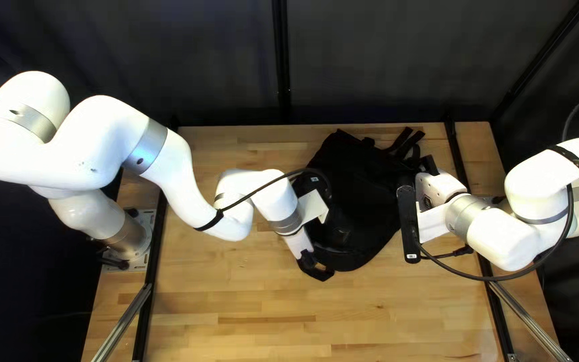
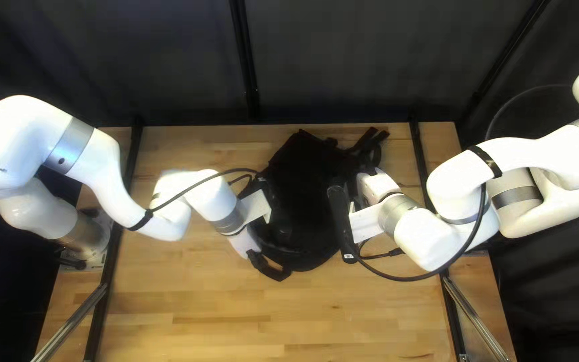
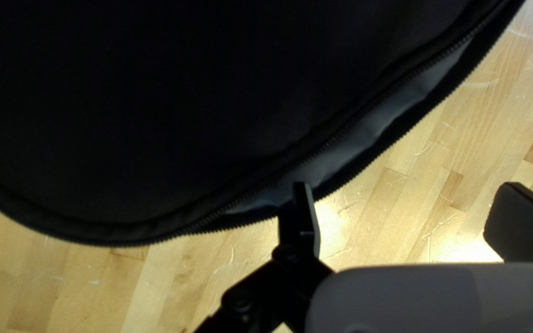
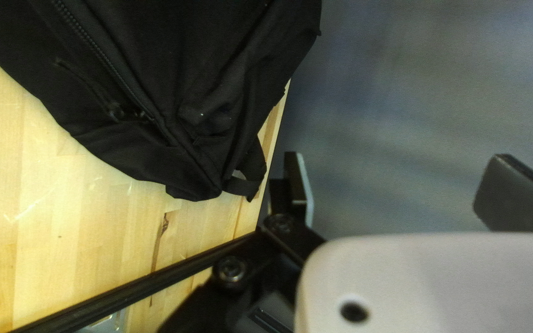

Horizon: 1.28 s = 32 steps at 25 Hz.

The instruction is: Remove a lunch box from a kids backpack

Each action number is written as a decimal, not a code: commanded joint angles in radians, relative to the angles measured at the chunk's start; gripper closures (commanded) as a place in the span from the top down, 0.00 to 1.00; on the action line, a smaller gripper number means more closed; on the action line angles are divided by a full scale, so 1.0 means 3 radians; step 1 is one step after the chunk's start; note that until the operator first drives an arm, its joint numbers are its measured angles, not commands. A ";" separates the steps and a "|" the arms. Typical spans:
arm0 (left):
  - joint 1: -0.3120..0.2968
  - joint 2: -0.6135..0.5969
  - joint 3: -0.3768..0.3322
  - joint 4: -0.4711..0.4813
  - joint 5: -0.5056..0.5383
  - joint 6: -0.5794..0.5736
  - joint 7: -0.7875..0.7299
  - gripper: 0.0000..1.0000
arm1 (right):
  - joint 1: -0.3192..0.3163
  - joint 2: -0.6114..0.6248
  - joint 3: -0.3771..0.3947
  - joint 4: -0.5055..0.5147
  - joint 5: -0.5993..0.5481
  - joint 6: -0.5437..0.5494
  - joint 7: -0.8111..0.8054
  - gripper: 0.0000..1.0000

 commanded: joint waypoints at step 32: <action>-0.0603 0.0354 0.0530 -0.0321 0.0735 -0.0671 -0.0763 1.00 | 0.0121 0.0113 0.0198 0.0023 0.0021 -0.0076 0.0154 1.00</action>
